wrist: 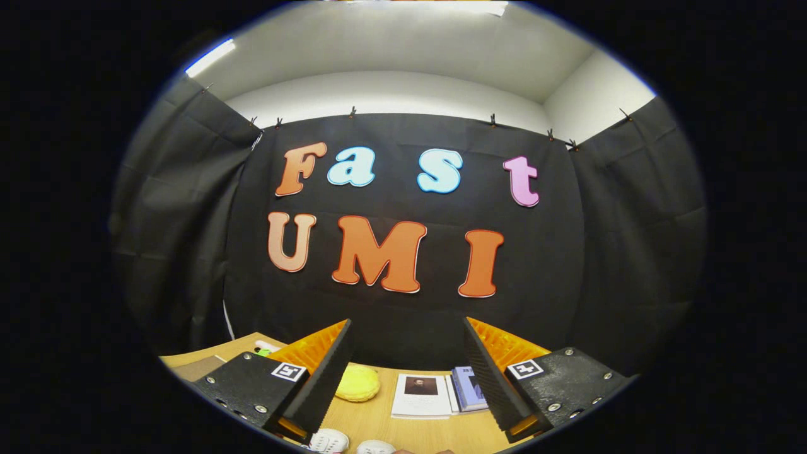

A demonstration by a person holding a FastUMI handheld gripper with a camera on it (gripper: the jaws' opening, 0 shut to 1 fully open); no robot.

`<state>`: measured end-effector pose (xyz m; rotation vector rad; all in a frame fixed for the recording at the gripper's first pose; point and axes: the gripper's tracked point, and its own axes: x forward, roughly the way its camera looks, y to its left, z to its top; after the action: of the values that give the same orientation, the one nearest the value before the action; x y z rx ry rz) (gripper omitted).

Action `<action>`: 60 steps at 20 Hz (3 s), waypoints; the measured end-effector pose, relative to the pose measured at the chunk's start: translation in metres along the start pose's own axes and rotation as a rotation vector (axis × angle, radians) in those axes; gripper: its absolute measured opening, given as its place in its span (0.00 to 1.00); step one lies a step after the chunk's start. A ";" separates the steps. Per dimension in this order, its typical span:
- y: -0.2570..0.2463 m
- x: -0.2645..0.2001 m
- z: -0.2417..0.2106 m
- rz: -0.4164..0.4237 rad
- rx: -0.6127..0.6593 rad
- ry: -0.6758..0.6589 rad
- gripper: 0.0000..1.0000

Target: Open the storage box then place both shoes into the box .Put the left shoe in first, then the right shoe, with the right side of both shoes facing outward in a uniform manner.

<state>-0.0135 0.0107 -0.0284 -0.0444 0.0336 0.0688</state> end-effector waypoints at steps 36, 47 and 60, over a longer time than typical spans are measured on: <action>0.286 -0.078 -0.285 0.563 0.910 1.112 0.98; 0.298 -0.076 -0.286 0.575 1.075 1.157 0.98; 0.262 -0.065 -0.221 0.649 1.237 1.008 0.86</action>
<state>-0.1040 0.2574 -0.2578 1.1822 1.0917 0.6577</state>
